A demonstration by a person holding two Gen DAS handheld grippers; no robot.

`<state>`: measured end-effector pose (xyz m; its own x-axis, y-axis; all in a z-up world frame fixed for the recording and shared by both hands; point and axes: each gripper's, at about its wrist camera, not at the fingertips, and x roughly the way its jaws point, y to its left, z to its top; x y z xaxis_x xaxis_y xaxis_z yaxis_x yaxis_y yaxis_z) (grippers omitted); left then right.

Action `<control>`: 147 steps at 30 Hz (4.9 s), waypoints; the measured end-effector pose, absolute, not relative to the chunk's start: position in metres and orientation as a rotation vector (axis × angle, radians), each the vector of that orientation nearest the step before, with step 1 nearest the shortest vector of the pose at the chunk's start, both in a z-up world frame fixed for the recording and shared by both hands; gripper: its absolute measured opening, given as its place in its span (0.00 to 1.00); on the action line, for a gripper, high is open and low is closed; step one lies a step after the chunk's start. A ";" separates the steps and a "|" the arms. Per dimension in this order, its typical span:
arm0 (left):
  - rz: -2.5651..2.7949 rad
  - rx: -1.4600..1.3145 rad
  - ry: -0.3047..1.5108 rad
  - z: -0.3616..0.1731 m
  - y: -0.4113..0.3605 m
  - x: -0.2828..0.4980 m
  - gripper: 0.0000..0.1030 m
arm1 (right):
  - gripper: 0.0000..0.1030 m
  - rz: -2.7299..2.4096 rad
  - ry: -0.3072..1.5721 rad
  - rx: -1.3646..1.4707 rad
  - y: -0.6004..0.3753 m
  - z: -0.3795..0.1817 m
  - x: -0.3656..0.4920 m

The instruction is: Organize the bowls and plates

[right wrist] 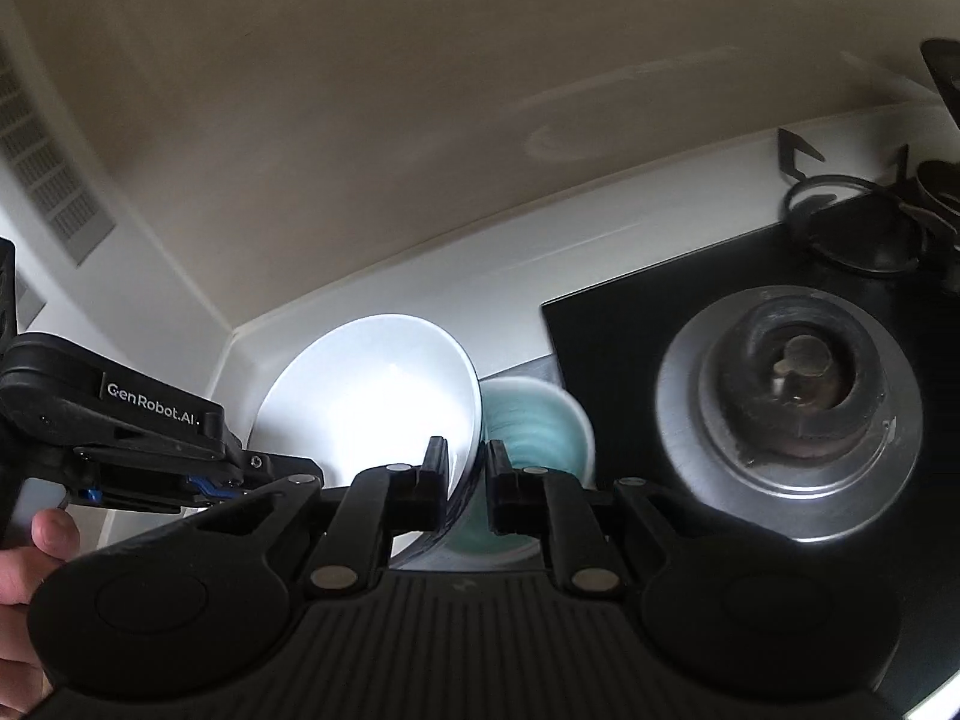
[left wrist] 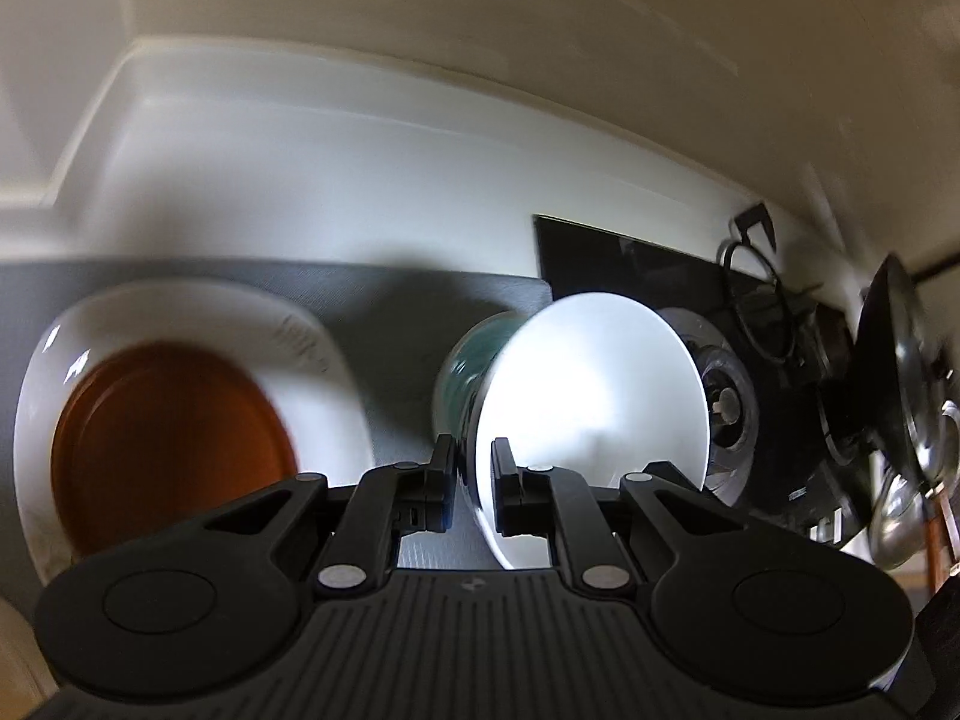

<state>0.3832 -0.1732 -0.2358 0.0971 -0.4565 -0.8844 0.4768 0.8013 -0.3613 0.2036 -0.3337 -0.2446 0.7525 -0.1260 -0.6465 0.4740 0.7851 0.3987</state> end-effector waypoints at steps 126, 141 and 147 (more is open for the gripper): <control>-0.742 0.223 1.282 -0.277 -0.212 0.379 0.21 | 0.25 -0.306 0.730 0.718 -0.365 -0.286 0.207; -0.494 0.071 1.231 -0.218 -0.047 0.356 0.23 | 0.26 -0.026 0.788 0.598 -0.233 -0.234 0.235; -0.316 -0.014 1.246 -0.218 0.035 0.355 0.24 | 0.27 0.131 0.868 0.559 -0.158 -0.238 0.257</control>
